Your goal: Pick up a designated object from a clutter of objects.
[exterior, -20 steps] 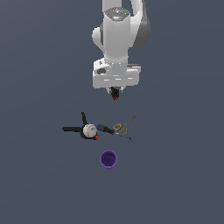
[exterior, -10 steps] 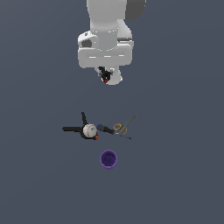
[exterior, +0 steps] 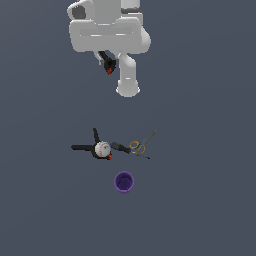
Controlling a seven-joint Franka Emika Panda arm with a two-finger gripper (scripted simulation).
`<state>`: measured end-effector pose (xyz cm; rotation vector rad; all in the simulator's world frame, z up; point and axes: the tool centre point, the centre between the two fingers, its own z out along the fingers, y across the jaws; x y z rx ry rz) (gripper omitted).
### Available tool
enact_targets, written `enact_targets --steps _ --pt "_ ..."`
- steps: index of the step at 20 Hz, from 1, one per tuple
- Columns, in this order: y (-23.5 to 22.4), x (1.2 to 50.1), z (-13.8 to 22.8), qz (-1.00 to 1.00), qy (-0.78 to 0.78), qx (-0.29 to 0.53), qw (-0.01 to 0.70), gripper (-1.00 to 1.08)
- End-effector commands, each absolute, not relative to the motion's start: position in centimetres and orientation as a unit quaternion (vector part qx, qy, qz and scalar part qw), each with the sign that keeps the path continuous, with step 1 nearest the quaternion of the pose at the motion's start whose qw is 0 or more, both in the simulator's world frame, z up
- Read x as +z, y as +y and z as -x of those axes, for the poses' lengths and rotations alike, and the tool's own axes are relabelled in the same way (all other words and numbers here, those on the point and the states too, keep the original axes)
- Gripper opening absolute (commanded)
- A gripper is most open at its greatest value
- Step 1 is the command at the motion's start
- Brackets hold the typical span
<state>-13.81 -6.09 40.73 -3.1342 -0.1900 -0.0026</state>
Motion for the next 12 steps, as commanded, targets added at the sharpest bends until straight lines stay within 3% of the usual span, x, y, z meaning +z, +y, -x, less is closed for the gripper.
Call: enact_targets --steps 1,12 --pt "-6.7 42.1 14.0 0.998 -0.061 0.000 0.000 -1.00" --pt "-7.8 44.3 14.0 0.998 -0.061 0.000 0.000 -1.00"
